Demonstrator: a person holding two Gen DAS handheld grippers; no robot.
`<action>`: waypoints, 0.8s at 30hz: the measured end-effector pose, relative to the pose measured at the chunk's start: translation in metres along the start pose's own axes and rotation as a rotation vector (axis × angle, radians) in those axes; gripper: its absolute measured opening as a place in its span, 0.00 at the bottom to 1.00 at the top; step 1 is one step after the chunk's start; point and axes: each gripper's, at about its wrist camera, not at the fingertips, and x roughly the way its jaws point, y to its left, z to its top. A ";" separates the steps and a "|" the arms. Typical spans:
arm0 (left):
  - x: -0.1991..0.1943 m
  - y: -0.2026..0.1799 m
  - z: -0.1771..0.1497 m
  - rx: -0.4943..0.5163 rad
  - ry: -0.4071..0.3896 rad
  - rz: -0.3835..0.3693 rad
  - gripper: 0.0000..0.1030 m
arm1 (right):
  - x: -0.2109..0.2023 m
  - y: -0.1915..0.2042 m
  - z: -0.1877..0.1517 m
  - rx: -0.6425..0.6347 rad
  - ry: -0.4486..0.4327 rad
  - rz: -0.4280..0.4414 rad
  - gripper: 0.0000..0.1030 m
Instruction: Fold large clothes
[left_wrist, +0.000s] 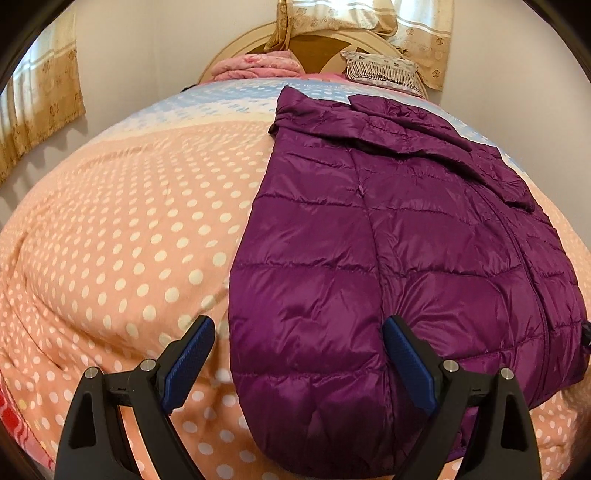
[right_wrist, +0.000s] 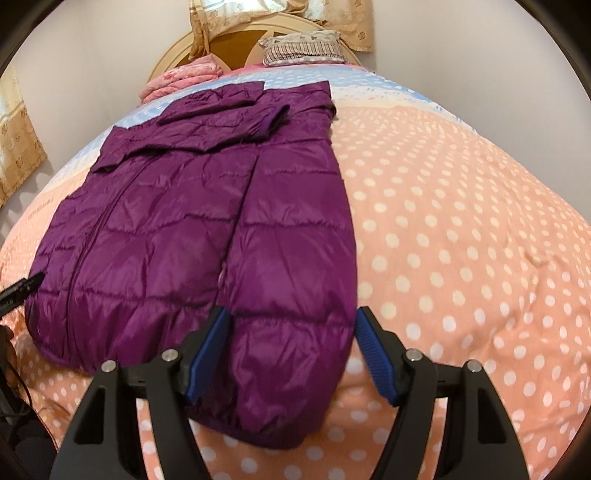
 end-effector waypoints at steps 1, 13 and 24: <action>0.000 0.001 -0.001 -0.005 0.009 -0.010 0.90 | -0.001 0.000 -0.001 -0.001 0.004 0.002 0.68; -0.007 0.002 -0.011 -0.033 0.049 -0.124 0.70 | -0.006 0.000 -0.010 -0.006 0.026 0.072 0.15; -0.067 -0.004 -0.001 0.083 -0.046 -0.191 0.05 | -0.039 0.002 -0.003 -0.012 -0.054 0.166 0.06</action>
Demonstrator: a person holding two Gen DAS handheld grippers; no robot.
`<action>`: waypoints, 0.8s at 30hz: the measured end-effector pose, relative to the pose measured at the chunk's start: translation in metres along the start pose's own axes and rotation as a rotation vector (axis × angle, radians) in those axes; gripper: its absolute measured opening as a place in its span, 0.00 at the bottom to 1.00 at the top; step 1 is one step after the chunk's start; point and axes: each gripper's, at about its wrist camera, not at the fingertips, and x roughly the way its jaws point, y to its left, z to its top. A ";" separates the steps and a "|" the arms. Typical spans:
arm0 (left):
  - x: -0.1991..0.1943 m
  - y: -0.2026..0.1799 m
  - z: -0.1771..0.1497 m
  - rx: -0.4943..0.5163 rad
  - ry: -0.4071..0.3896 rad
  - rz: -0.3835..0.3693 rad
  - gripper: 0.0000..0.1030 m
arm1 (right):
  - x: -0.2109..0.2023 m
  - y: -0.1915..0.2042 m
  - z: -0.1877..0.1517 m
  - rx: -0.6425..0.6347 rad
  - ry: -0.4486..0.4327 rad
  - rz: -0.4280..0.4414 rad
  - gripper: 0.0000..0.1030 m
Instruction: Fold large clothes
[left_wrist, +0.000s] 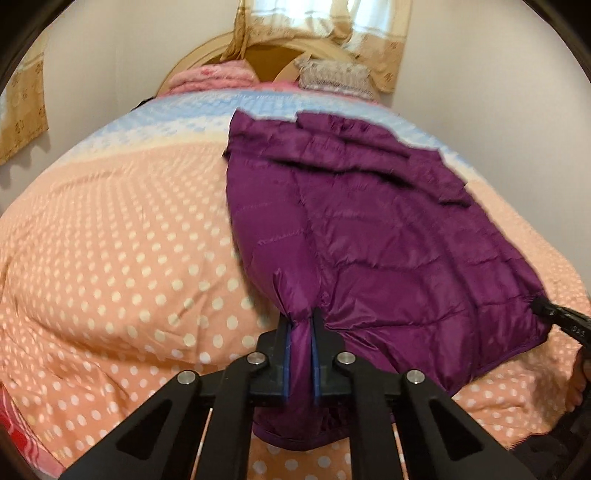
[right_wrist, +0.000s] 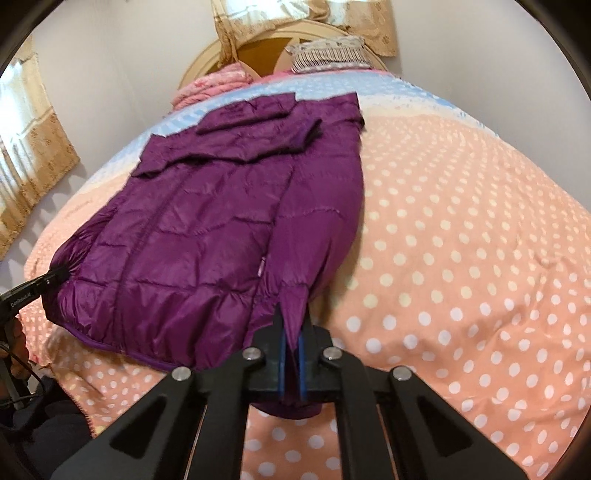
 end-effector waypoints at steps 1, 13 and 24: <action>-0.010 0.000 0.002 0.010 -0.023 -0.013 0.05 | -0.005 0.001 0.001 -0.005 -0.009 0.010 0.06; -0.125 0.006 0.026 0.015 -0.212 -0.100 0.03 | -0.120 0.012 0.022 0.000 -0.233 0.082 0.05; -0.090 0.027 0.083 0.031 -0.267 -0.076 0.03 | -0.093 0.009 0.108 0.008 -0.374 0.134 0.05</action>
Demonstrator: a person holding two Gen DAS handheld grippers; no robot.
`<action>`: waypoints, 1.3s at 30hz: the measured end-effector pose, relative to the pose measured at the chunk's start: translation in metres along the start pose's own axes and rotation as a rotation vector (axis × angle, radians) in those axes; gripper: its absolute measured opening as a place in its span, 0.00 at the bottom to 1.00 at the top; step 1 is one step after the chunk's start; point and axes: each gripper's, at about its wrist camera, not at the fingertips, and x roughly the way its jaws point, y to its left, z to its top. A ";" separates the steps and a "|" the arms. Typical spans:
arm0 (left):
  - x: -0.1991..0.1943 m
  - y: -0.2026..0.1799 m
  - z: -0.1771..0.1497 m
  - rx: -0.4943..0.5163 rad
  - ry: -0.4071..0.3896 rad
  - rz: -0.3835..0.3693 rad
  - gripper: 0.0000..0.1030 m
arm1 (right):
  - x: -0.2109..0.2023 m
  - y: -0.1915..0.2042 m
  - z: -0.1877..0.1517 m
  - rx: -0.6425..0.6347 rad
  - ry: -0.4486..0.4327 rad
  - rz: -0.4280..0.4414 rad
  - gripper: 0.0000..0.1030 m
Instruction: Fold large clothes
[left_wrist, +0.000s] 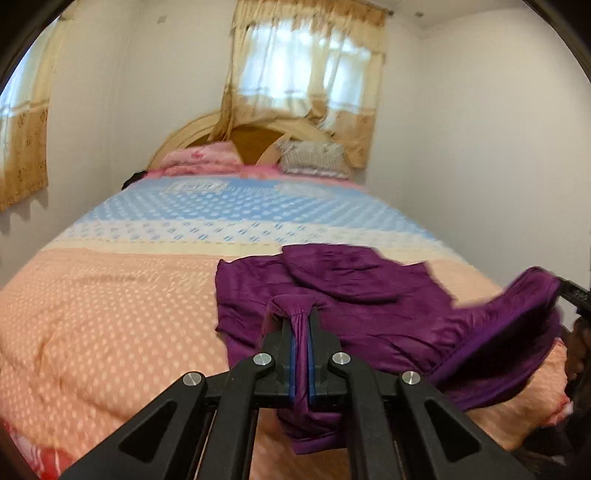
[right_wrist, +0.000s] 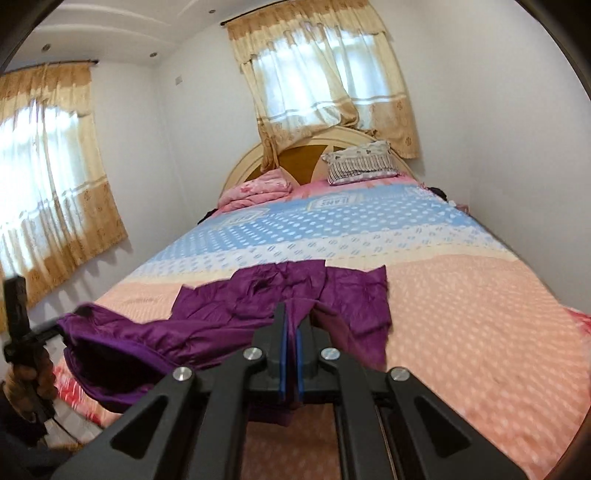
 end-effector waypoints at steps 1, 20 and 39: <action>0.024 0.008 0.008 -0.020 0.013 -0.012 0.03 | 0.014 -0.007 0.004 0.014 0.002 -0.004 0.05; 0.250 0.083 0.065 -0.185 0.087 0.382 0.96 | 0.237 -0.079 0.027 0.130 0.159 -0.260 0.05; 0.264 -0.006 0.065 -0.030 0.005 0.522 0.96 | 0.275 0.041 0.014 -0.108 0.206 -0.244 0.51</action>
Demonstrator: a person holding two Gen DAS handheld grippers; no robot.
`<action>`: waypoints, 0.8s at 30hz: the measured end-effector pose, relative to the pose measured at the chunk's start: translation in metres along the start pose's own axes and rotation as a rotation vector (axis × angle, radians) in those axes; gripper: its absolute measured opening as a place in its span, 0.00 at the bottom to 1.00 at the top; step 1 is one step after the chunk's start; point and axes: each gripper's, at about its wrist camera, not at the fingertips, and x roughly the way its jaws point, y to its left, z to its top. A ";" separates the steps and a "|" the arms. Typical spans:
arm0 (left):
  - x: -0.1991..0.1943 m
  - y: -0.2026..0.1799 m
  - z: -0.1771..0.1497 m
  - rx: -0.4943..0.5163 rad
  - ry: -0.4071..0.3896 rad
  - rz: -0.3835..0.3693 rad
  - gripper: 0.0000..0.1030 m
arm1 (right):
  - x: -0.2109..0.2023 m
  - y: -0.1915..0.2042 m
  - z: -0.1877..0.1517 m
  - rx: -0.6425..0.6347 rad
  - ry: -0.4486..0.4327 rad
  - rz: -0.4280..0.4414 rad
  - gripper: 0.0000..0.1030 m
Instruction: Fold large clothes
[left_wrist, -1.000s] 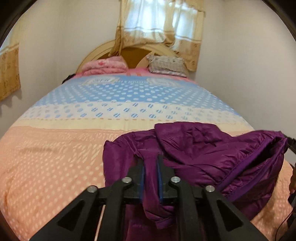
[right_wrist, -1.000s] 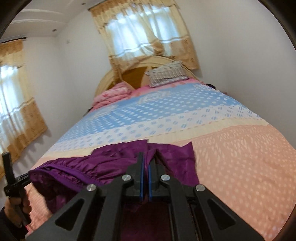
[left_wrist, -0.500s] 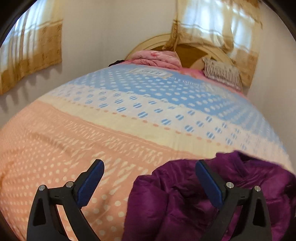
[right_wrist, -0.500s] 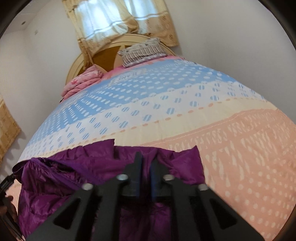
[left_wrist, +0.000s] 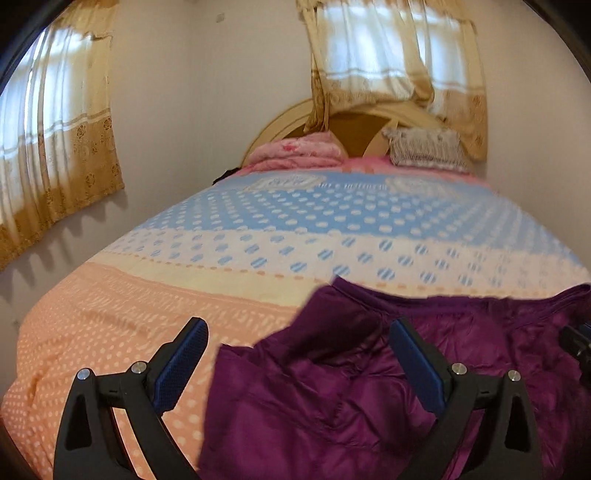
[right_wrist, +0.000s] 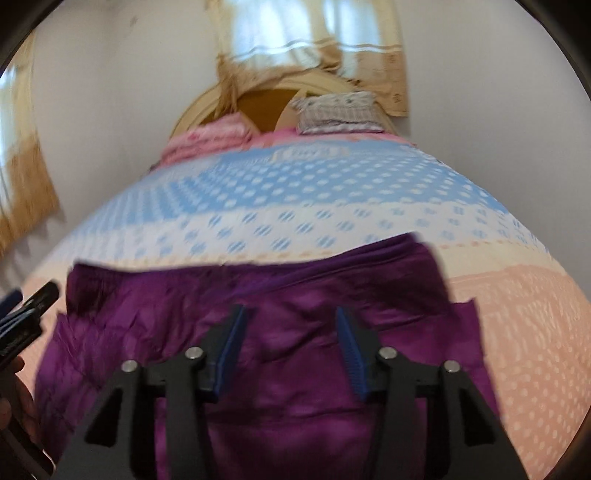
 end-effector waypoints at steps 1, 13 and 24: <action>0.007 -0.006 0.000 0.005 0.014 0.000 0.96 | 0.006 0.004 0.000 -0.016 0.012 -0.019 0.51; 0.091 -0.006 -0.022 -0.026 0.253 0.027 0.96 | 0.058 -0.013 -0.016 0.033 0.078 -0.042 0.51; 0.107 -0.013 -0.026 -0.008 0.320 0.025 0.98 | 0.069 -0.014 -0.018 0.042 0.117 -0.042 0.53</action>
